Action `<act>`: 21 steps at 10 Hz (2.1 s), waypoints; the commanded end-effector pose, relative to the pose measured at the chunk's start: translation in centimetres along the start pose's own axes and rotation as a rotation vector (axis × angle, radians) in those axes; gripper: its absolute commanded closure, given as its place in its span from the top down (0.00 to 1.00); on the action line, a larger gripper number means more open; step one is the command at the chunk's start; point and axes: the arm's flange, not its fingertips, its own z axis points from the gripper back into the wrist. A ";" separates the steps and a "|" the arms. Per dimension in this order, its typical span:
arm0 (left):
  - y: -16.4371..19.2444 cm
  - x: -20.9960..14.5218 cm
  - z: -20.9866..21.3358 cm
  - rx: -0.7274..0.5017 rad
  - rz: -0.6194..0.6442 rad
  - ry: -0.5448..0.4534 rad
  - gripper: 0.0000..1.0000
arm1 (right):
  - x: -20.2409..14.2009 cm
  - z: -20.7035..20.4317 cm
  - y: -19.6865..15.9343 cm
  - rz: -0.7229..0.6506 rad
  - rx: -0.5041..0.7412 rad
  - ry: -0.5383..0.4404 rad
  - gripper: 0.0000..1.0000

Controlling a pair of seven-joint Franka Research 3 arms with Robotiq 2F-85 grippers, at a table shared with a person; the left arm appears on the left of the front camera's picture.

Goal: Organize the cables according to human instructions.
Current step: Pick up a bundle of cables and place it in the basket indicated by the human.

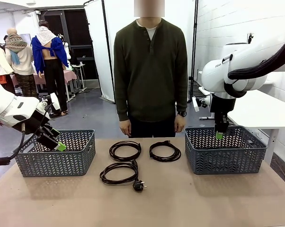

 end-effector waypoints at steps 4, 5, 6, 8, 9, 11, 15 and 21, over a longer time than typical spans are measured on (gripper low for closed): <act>-0.1 -0.4 0.0 -0.007 0.007 -0.006 1.00 | 0.2 1.0 -0.5 -0.001 0.025 -0.024 1.00; -0.1 -0.4 0.0 -0.007 0.007 -0.006 1.00 | 0.3 1.1 -0.4 -0.001 0.025 -0.019 1.00; -0.1 -0.4 0.0 -0.007 0.007 -0.006 1.00 | 0.5 1.1 -0.4 0.003 0.032 -0.013 1.00; -0.1 -0.4 0.0 -0.007 0.007 -0.006 1.00 | 1.8 -0.2 -0.3 -0.013 0.004 0.064 1.00; -0.1 -0.4 0.0 -0.007 0.007 -0.006 1.00 | 0.6 0.7 0.0 -0.003 0.022 -0.013 1.00; -0.1 -0.4 0.0 -0.007 0.007 -0.006 1.00 | 0.6 0.7 0.0 -0.003 0.022 -0.013 1.00; -0.1 -0.4 0.0 -0.007 0.007 -0.006 1.00 | 0.6 0.7 0.0 -0.003 0.022 -0.013 1.00; -0.1 -0.4 0.0 -0.007 0.007 -0.006 1.00 | 0.6 0.7 0.0 -0.003 0.022 -0.013 1.00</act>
